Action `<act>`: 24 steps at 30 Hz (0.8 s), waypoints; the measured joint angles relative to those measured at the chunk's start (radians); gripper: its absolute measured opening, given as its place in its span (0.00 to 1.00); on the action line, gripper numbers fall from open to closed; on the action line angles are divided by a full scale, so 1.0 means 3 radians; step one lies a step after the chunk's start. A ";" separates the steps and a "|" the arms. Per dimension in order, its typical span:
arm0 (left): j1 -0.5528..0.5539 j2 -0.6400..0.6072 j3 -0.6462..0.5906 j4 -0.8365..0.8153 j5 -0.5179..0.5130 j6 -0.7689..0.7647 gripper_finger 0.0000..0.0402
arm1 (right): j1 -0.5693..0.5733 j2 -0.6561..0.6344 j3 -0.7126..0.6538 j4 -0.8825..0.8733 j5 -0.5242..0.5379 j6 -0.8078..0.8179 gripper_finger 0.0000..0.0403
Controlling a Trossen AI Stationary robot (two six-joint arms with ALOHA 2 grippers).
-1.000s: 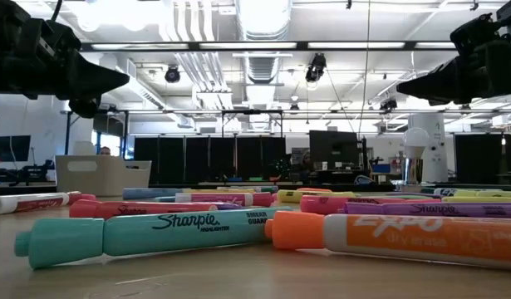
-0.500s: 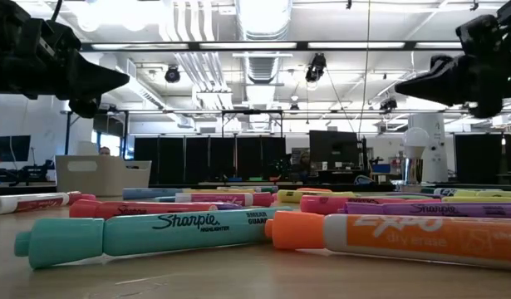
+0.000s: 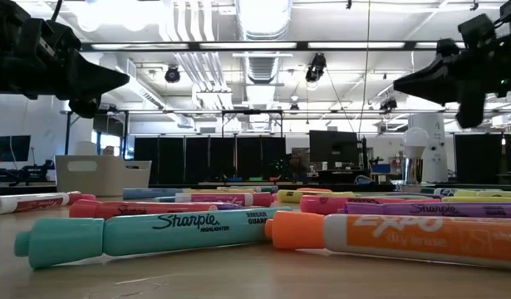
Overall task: Pick & Place Markers
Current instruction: Put the left yellow highlighter pen into the black bin
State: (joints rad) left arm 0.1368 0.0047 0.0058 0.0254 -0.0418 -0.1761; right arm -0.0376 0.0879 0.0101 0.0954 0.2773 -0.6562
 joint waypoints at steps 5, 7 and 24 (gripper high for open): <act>0.0000 0.0000 0.0000 0.0000 -0.0001 -0.0001 0.00 | 0.0000 0.0019 -0.0003 0.0478 -0.0475 0.1292 0.08; -0.0001 -0.0001 0.0000 0.0000 -0.0001 -0.0001 0.00 | 0.0000 0.0022 -0.0003 0.0758 -0.0406 0.1761 0.08; -0.0001 -0.0001 0.0000 0.0000 -0.0001 0.0000 0.00 | -0.0002 0.0847 0.0068 0.1688 -0.0018 0.2464 0.06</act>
State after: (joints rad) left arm 0.1364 0.0044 0.0059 0.0254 -0.0421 -0.1761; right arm -0.0381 0.3421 0.0306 0.6018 0.2718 0.0829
